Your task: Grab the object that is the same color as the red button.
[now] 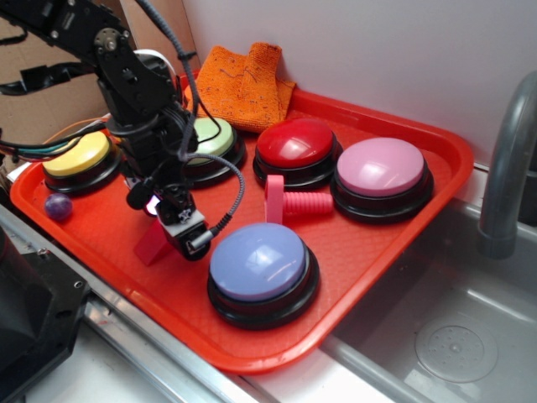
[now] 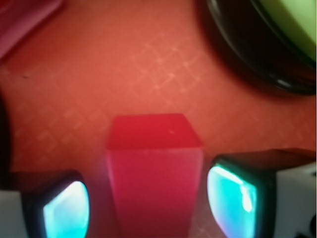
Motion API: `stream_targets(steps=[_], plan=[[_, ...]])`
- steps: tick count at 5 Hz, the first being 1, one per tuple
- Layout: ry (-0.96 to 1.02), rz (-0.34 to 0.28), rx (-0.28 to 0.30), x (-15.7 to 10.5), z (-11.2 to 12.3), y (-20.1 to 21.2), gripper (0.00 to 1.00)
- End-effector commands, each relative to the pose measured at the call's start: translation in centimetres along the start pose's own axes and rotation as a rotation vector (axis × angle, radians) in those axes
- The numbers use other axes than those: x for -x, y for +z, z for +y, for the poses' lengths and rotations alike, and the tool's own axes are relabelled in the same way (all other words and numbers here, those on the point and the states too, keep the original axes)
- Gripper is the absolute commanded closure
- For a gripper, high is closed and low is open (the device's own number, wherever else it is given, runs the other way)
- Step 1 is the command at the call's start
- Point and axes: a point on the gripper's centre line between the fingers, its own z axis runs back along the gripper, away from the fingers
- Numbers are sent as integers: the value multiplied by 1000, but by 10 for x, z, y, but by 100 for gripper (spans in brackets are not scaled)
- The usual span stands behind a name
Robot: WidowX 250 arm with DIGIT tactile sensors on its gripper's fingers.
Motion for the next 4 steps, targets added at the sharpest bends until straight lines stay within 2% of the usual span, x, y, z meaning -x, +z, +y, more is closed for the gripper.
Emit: stream_targets(steps=[1,2,3,4], plan=[[0,-52,25,-3,2,-5,100],[-2,-45,17,-6,1,-8,100],[-55,-72,5,-9,0,8,100],[14,-45,-123,-17,-9,57,100]])
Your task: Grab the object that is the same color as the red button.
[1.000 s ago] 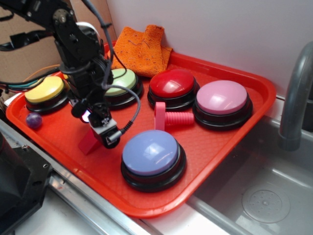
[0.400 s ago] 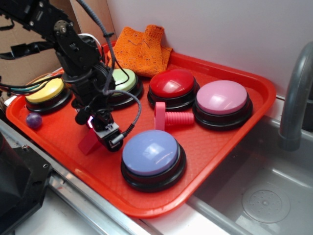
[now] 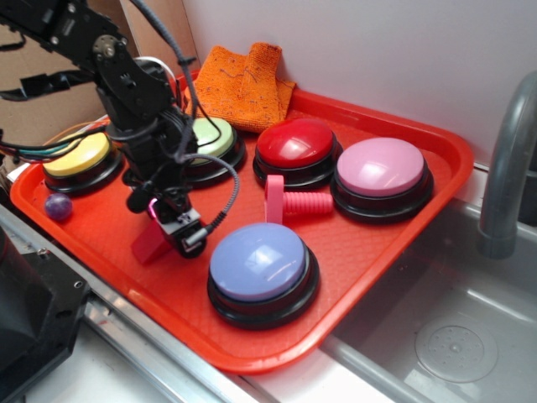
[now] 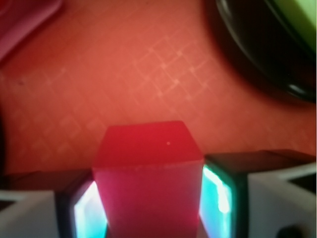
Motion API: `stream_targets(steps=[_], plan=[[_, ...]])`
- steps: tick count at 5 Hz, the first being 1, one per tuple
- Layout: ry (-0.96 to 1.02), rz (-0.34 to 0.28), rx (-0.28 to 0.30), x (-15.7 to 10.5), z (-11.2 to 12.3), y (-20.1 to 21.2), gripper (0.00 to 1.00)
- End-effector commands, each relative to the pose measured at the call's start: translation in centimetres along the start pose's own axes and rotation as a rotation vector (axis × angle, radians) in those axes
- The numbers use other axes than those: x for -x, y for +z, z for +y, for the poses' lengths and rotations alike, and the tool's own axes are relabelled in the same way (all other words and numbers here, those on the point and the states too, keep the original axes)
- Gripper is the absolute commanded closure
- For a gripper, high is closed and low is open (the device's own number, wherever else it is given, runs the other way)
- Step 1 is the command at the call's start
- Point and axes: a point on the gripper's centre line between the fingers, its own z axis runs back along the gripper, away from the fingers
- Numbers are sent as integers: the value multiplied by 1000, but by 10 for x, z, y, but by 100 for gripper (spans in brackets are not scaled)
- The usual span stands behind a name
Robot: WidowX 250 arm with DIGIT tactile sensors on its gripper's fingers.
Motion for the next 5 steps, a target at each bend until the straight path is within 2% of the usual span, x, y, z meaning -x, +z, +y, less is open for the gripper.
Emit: stream_targets(steps=[1,2,3,4,5], plan=[[191,106,-114,-26,-6,96,100],[235,74,-68,-28,-8,128,100],[205,-5,-55,-27,-11,159,100],[219,-29,-88,-25,-13,162,100],[248,39,-154,-26,-10,154,100]])
